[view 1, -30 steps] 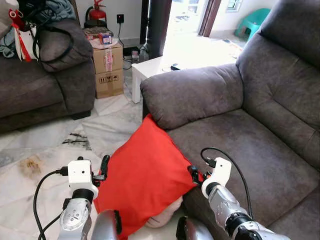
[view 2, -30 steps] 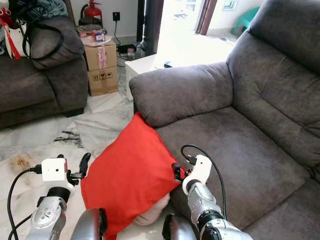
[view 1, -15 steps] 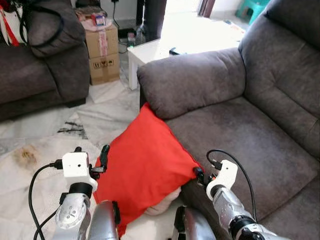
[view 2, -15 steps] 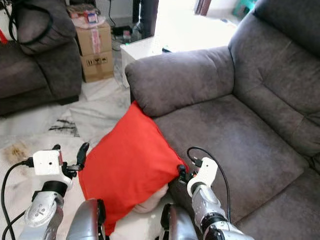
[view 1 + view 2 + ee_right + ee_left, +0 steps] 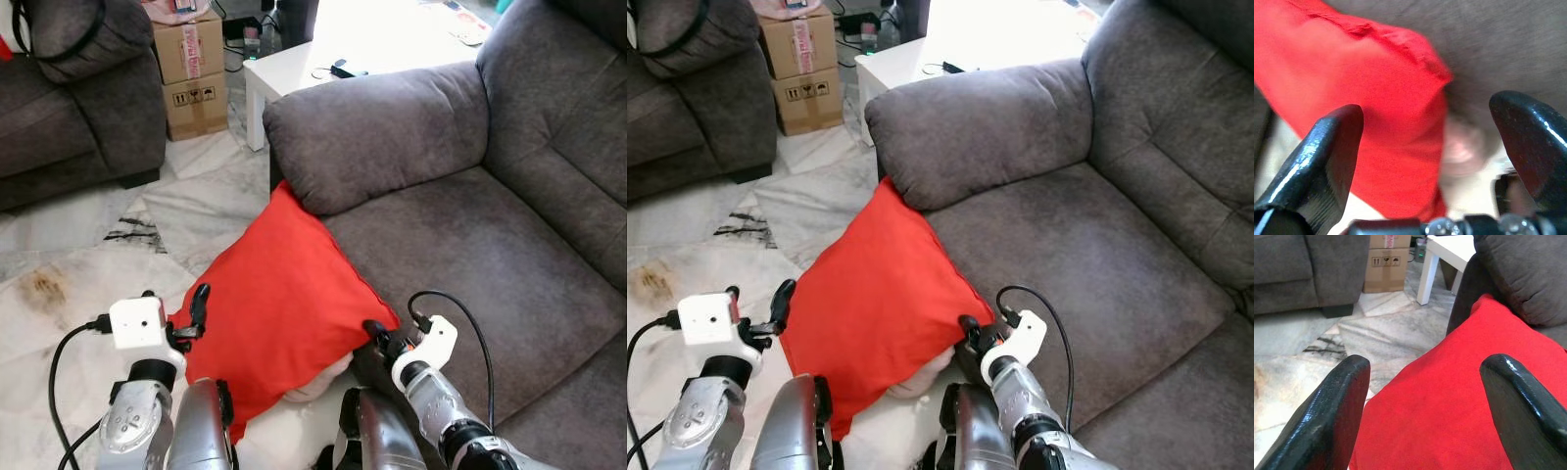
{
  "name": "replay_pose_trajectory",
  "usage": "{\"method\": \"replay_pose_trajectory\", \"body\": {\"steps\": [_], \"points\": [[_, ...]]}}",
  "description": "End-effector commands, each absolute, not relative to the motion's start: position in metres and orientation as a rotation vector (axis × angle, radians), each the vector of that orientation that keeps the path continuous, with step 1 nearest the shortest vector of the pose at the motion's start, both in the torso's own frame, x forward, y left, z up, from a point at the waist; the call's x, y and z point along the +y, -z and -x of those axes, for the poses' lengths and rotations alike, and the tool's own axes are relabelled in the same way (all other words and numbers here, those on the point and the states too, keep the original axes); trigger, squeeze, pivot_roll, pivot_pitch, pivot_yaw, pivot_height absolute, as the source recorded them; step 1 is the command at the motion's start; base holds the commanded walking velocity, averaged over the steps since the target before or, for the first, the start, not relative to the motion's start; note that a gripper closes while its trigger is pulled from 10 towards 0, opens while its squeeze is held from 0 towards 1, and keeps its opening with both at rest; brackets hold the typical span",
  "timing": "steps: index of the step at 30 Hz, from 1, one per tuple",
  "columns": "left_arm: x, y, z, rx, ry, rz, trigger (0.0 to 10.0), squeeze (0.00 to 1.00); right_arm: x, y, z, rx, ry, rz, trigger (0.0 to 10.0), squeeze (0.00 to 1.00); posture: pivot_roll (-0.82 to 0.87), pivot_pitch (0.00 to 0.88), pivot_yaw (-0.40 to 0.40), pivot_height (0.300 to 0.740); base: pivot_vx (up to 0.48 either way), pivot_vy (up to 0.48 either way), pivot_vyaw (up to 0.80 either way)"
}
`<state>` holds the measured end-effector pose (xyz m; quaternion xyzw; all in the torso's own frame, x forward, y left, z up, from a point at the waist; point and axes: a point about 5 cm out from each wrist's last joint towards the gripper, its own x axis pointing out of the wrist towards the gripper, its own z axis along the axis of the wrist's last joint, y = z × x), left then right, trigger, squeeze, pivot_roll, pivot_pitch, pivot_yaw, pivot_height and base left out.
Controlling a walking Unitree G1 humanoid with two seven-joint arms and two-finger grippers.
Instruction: Move the pillow to the sofa from floor
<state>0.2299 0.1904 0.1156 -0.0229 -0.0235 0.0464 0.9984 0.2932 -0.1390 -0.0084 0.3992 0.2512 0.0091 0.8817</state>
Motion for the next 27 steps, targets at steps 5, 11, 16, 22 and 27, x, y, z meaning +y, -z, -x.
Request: {"method": "replay_pose_trajectory", "body": {"steps": [5,11,16,22,27], "points": [[0.183,-0.116,-0.228,-0.039,-0.086,0.090,10.0,0.00,-0.138,0.005,-0.293,0.460,-0.097,-0.957,10.0,0.00,0.16,0.263,-0.190,0.603,0.000,0.000,0.00],[0.183,-0.116,-0.227,-0.031,-0.089,0.088,10.0,0.00,-0.137,0.007,-0.291,0.482,-0.108,-0.905,10.0,0.00,0.16,0.269,-0.195,0.603,0.000,0.000,0.00],[0.183,-0.118,-0.226,-0.036,-0.095,0.079,10.0,0.00,-0.130,0.006,-0.289,0.475,-0.167,-0.923,10.0,0.00,0.16,0.278,-0.196,0.603,0.000,0.000,0.00],[0.189,-0.120,-0.228,-0.047,-0.107,0.065,10.0,0.00,-0.100,0.004,-0.288,0.499,-0.297,-0.880,10.0,0.00,0.16,0.280,-0.200,0.603,0.000,0.000,0.00],[0.191,-0.122,-0.226,-0.045,-0.113,0.058,10.0,0.00,-0.081,0.004,-0.284,0.504,-0.336,-0.920,10.0,0.00,0.16,0.289,-0.202,0.603,0.000,0.000,0.00]]}}
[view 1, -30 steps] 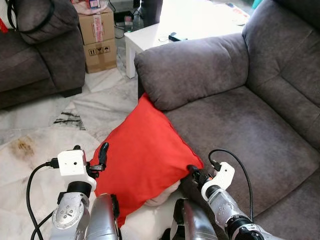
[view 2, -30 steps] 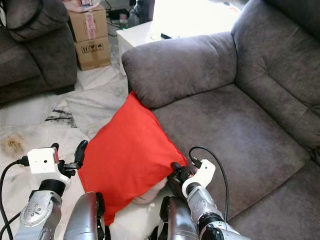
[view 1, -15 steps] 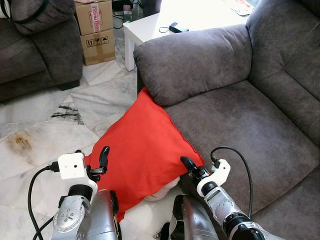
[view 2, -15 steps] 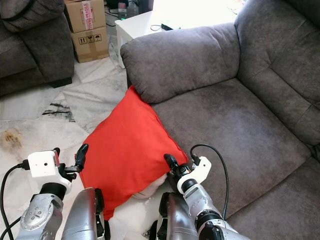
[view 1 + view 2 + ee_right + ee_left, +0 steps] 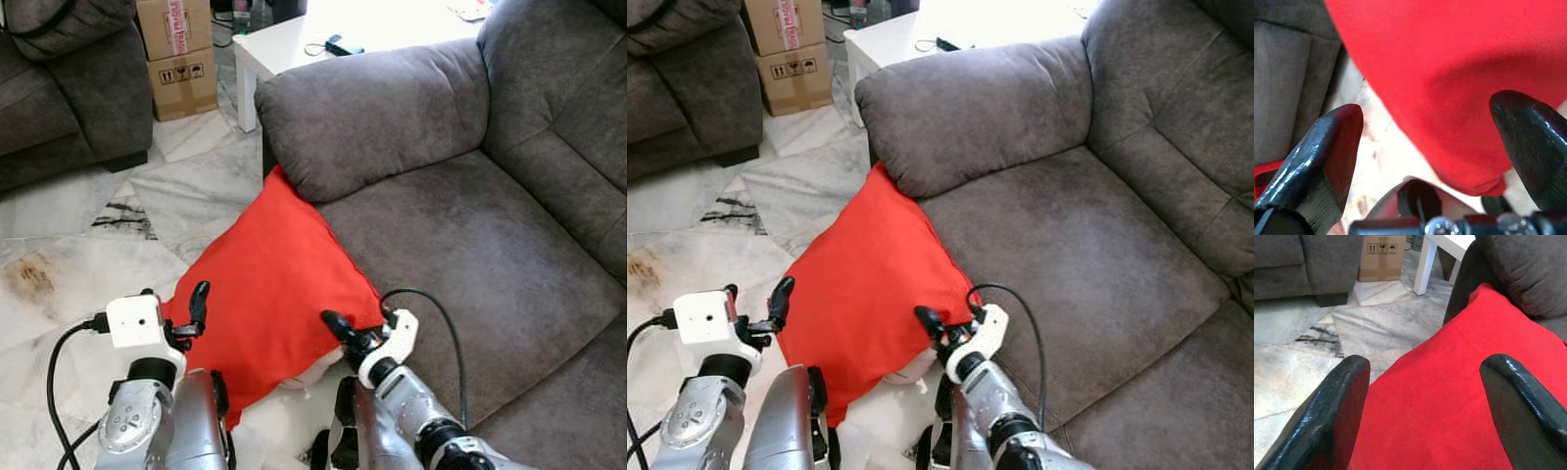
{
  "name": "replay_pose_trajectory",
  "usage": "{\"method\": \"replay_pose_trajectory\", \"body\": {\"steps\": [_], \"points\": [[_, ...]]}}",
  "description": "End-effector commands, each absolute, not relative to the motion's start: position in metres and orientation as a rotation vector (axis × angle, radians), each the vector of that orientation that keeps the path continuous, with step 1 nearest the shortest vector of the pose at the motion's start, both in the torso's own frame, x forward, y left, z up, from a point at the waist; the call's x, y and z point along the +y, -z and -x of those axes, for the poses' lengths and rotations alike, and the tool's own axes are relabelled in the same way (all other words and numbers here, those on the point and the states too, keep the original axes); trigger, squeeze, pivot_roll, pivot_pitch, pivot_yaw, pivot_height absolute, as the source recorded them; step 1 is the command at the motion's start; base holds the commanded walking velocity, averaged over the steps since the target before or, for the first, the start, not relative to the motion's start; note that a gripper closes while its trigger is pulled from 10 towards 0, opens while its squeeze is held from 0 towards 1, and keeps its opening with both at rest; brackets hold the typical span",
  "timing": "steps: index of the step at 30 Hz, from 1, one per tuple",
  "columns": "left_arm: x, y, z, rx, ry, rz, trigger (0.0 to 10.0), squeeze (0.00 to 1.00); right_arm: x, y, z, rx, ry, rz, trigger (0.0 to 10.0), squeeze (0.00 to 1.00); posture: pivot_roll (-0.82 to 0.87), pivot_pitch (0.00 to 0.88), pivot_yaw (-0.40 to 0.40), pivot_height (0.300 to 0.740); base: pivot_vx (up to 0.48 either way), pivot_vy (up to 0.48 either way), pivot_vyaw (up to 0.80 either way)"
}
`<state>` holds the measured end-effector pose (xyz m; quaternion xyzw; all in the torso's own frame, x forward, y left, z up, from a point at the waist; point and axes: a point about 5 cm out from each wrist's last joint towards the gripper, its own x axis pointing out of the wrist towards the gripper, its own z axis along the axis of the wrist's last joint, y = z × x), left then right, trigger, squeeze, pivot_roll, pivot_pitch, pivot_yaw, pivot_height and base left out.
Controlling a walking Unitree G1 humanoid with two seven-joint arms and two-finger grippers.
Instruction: Move the pillow to the sofa from floor
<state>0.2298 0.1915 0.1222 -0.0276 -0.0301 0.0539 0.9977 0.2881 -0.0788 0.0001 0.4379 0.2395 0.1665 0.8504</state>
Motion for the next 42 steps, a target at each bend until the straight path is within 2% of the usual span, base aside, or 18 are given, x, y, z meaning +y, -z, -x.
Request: {"method": "replay_pose_trajectory", "body": {"steps": [1,6,12,17,20,26,34,42], "points": [[0.192,-0.122,-0.226,-0.045,-0.115,0.057,10.0,0.00,-0.078,0.004,-0.283,0.508,-0.343,-0.921,10.0,0.00,0.17,0.290,-0.201,0.603,0.000,0.000,0.00],[0.193,-0.122,-0.224,-0.044,-0.123,0.049,10.0,0.00,-0.074,0.009,-0.277,0.527,-0.338,-0.910,10.0,0.00,0.17,0.292,-0.199,0.603,0.000,0.000,0.00],[0.193,-0.125,-0.222,-0.056,-0.128,0.025,10.0,0.00,-0.081,0.009,-0.281,0.500,-0.235,-0.865,10.0,0.00,0.18,0.305,-0.202,0.603,0.000,0.000,0.00],[0.196,-0.126,-0.220,-0.059,-0.136,0.017,10.0,0.00,-0.090,0.008,-0.285,0.492,-0.187,-0.758,10.0,0.00,0.20,0.309,-0.209,0.603,0.000,0.000,0.00],[0.198,-0.127,-0.219,-0.062,-0.147,0.012,10.0,0.00,-0.099,-0.007,-0.301,0.425,-0.191,-0.692,10.0,0.00,0.20,0.302,-0.216,0.603,0.000,0.000,0.00],[0.196,-0.126,-0.223,-0.068,-0.151,0.017,10.0,0.00,-0.108,-0.027,-0.320,0.342,-0.187,-0.701,10.0,0.00,0.20,0.285,-0.221,0.603,0.000,0.000,0.00],[0.197,-0.128,-0.224,-0.079,-0.154,0.017,10.0,0.00,-0.105,-0.042,-0.332,0.301,-0.223,-0.693,10.0,0.00,0.20,0.274,-0.224,0.603,0.000,0.000,0.00],[0.196,-0.126,-0.222,-0.074,-0.157,0.014,10.0,0.00,-0.096,-0.027,-0.320,0.377,-0.227,-0.638,10.0,0.00,0.21,0.283,-0.227,0.603,0.000,0.000,0.00]]}}
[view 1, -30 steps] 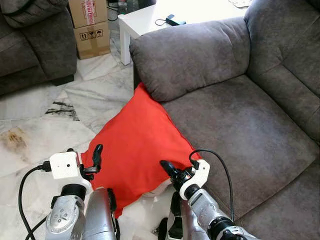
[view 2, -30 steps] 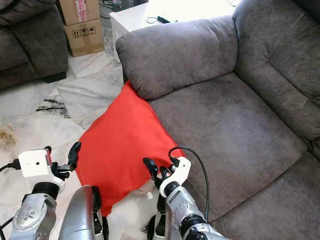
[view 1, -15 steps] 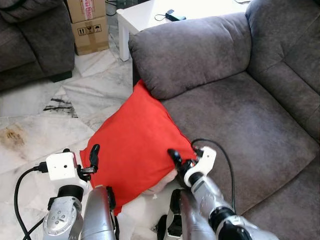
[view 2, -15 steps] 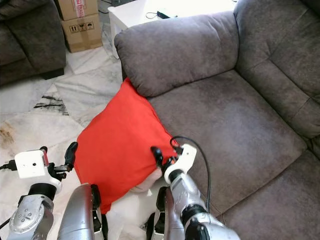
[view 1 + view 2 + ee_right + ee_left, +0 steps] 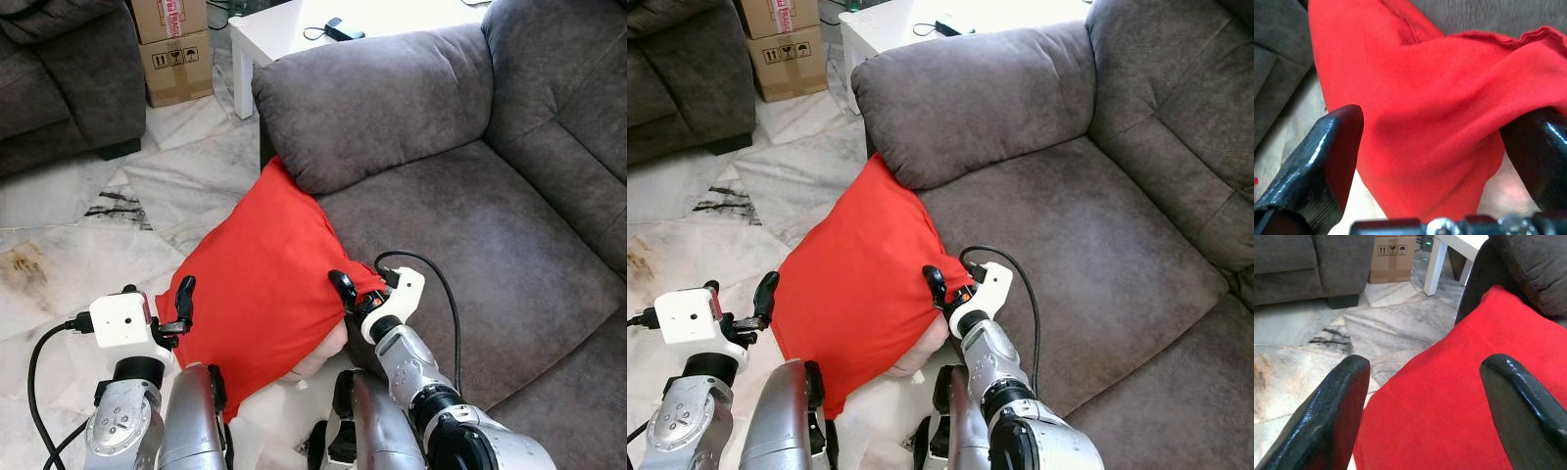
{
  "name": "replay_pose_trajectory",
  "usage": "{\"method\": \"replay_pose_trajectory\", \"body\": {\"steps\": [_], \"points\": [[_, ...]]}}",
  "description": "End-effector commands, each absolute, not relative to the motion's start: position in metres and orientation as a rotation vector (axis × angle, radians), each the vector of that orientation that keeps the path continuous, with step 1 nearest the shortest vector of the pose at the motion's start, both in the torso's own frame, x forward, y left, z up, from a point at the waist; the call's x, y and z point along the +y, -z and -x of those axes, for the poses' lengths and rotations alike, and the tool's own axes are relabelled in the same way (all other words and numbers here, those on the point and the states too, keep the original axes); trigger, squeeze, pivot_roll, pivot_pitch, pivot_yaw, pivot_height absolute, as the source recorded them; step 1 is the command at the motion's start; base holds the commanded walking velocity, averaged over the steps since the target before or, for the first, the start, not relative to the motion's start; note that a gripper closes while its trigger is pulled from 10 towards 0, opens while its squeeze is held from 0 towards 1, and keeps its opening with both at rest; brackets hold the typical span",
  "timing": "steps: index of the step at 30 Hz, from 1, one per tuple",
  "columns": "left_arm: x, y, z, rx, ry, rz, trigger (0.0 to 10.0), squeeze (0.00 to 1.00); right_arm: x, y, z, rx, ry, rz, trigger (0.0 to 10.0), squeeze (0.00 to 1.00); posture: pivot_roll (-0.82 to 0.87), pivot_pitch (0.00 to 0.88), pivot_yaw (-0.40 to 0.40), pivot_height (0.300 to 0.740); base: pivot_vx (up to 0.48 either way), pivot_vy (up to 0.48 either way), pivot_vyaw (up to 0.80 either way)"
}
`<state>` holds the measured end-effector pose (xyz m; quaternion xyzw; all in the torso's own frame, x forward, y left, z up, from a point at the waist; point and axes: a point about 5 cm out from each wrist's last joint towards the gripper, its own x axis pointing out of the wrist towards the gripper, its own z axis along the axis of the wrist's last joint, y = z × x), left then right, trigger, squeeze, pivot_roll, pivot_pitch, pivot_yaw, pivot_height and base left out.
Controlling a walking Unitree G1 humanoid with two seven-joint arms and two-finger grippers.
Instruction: Move the pillow to the sofa from floor
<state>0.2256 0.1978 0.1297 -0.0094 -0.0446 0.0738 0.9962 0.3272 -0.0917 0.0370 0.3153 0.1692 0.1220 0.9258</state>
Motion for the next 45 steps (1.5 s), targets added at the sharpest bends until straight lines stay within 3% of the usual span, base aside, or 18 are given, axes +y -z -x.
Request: {"method": "replay_pose_trajectory", "body": {"steps": [1,6,7,8,9,10,11,12,13,20,32,36,45], "points": [[0.197,-0.126,-0.221,-0.072,-0.158,0.013,10.0,0.00,-0.093,-0.022,-0.315,0.405,-0.226,-0.625,10.0,0.00,0.21,0.285,-0.228,0.603,0.000,0.000,0.00],[0.200,-0.126,-0.220,-0.070,-0.164,0.008,10.0,0.00,-0.086,-0.009,-0.303,0.466,-0.223,-0.635,10.0,0.00,0.21,0.286,-0.231,0.603,0.000,0.000,0.00],[0.200,-0.126,-0.220,-0.070,-0.165,0.007,10.0,0.00,-0.085,-0.007,-0.301,0.473,-0.225,-0.637,9.5,0.00,0.21,0.286,-0.231,0.603,0.000,0.000,0.00],[0.200,-0.125,-0.220,-0.068,-0.165,0.006,10.0,0.00,-0.083,-0.004,-0.298,0.485,-0.229,-0.634,3.6,0.00,0.20,0.286,-0.233,0.603,0.000,0.000,0.00],[0.200,-0.125,-0.219,-0.067,-0.166,0.005,10.0,0.00,-0.082,-0.002,-0.296,0.494,-0.224,-0.637,3.5,0.00,0.20,0.288,-0.234,0.603,0.000,0.000,0.00],[0.200,-0.125,-0.219,-0.067,-0.166,0.005,10.0,0.00,-0.082,-0.002,-0.296,0.494,-0.224,-0.637,3.5,0.00,0.20,0.288,-0.234,0.603,0.000,0.000,0.00],[0.199,-0.124,-0.219,-0.064,-0.164,0.004,10.0,0.00,-0.082,0.000,-0.294,0.501,-0.204,-0.666,5.3,0.00,0.19,0.290,-0.235,0.603,0.000,0.000,0.00],[0.198,-0.124,-0.219,-0.062,-0.162,0.004,10.0,0.00,-0.083,0.001,-0.293,0.504,-0.191,-0.680,9.5,0.00,0.19,0.290,-0.235,0.603,0.000,0.000,0.00],[0.198,-0.123,-0.219,-0.061,-0.161,0.004,10.0,0.00,-0.084,0.002,-0.292,0.506,-0.186,-0.680,10.0,0.00,0.19,0.290,-0.235,0.603,0.000,0.000,0.00],[0.203,-0.121,-0.223,-0.055,-0.161,-0.006,10.0,0.00,-0.084,0.000,-0.295,0.510,-0.187,-0.660,10.0,0.00,0.20,0.274,-0.230,0.603,0.000,0.000,0.00],[0.255,-0.109,-0.223,0.004,-0.257,-0.080,10.0,0.00,-0.083,-0.012,-0.307,0.476,-0.190,-0.609,10.0,0.00,0.22,0.225,-0.205,0.603,0.000,0.000,0.00],[0.256,-0.105,-0.220,0.008,-0.272,-0.079,10.0,0.00,-0.091,-0.013,-0.310,0.476,-0.189,-0.559,10.0,0.00,0.22,0.262,-0.237,0.603,0.000,0.000,0.00],[0.262,-0.102,-0.210,0.003,-0.311,-0.073,10.0,0.00,-0.093,-0.013,-0.311,0.484,-0.152,-0.537,10.0,0.00,0.23,0.257,-0.263,0.603,0.000,0.000,0.00]]}}
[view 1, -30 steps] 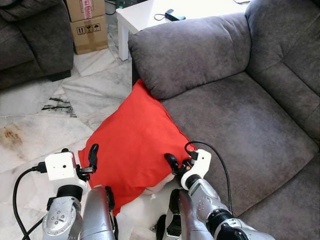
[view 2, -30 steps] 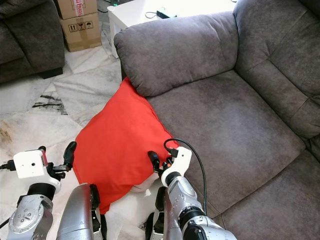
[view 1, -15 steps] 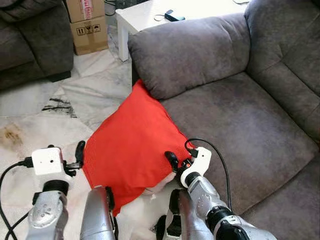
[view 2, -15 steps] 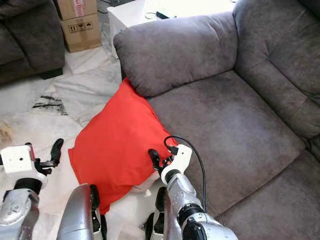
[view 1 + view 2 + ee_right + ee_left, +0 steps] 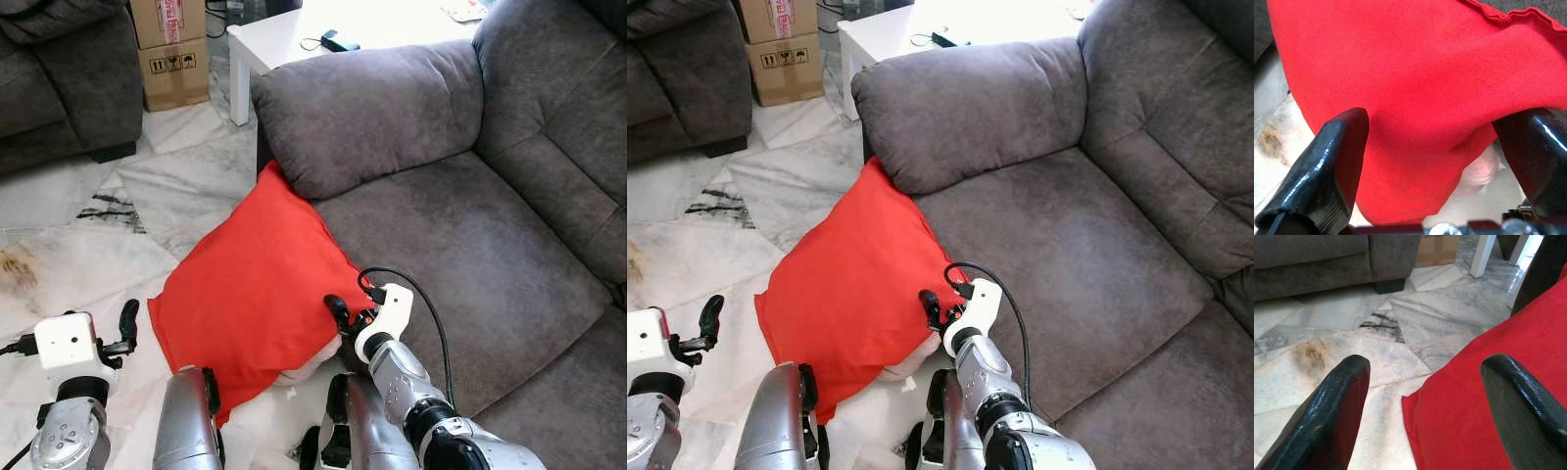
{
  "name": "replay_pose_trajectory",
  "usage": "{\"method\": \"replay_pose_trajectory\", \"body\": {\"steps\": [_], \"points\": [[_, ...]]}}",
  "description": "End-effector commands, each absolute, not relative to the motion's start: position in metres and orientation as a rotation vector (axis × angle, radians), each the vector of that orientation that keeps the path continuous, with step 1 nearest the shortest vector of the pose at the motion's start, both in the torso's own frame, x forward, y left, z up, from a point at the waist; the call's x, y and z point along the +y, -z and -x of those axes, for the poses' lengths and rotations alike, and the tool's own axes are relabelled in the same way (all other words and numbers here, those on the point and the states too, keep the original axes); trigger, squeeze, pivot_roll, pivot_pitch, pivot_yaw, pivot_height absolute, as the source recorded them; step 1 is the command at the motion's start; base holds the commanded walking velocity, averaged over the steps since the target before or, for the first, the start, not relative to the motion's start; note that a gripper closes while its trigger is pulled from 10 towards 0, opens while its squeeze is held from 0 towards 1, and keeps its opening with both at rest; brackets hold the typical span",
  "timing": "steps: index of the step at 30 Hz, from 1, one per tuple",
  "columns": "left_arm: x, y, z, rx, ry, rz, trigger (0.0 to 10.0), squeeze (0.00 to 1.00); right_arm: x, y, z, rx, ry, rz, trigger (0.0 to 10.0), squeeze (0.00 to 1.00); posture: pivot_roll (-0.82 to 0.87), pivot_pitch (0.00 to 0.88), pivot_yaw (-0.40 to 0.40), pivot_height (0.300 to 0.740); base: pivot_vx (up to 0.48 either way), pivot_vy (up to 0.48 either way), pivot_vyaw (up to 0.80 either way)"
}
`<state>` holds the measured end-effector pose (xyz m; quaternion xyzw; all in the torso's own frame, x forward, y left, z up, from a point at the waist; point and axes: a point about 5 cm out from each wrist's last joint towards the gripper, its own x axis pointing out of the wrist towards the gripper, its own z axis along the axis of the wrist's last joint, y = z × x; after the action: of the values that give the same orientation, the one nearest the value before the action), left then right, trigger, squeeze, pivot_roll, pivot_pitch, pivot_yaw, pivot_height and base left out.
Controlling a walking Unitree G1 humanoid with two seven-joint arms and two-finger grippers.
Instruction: Move the pillow to the sofa from floor
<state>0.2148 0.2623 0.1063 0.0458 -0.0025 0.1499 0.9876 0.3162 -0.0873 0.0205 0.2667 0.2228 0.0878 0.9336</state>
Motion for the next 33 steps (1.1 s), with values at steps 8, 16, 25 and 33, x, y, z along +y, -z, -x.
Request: {"method": "replay_pose_trajectory", "body": {"steps": [8,16,25,33], "points": [[0.261,-0.112,-0.202,-0.015,-0.308,-0.090,10.0,0.00,-0.086,-0.001,-0.299,0.539,-0.134,-0.497,10.0,0.00,0.26,0.291,-0.252,0.603,0.000,0.000,0.00],[0.256,-0.116,-0.196,-0.005,-0.289,-0.096,10.0,0.00,-0.096,0.012,-0.289,0.593,-0.047,-0.475,10.0,0.00,0.25,0.335,-0.244,0.603,0.000,0.000,0.00],[0.247,-0.117,-0.188,0.009,-0.283,-0.081,10.0,0.00,-0.101,0.016,-0.285,0.618,-0.038,-0.445,10.0,0.00,0.23,0.363,-0.252,0.603,0.000,0.000,0.00],[0.246,-0.126,-0.187,0.001,-0.277,-0.088,10.0,0.00,-0.092,0.017,-0.282,0.636,-0.099,-0.474,10.0,0.00,0.23,0.394,-0.261,0.603,0.000,0.000,0.00]]}}
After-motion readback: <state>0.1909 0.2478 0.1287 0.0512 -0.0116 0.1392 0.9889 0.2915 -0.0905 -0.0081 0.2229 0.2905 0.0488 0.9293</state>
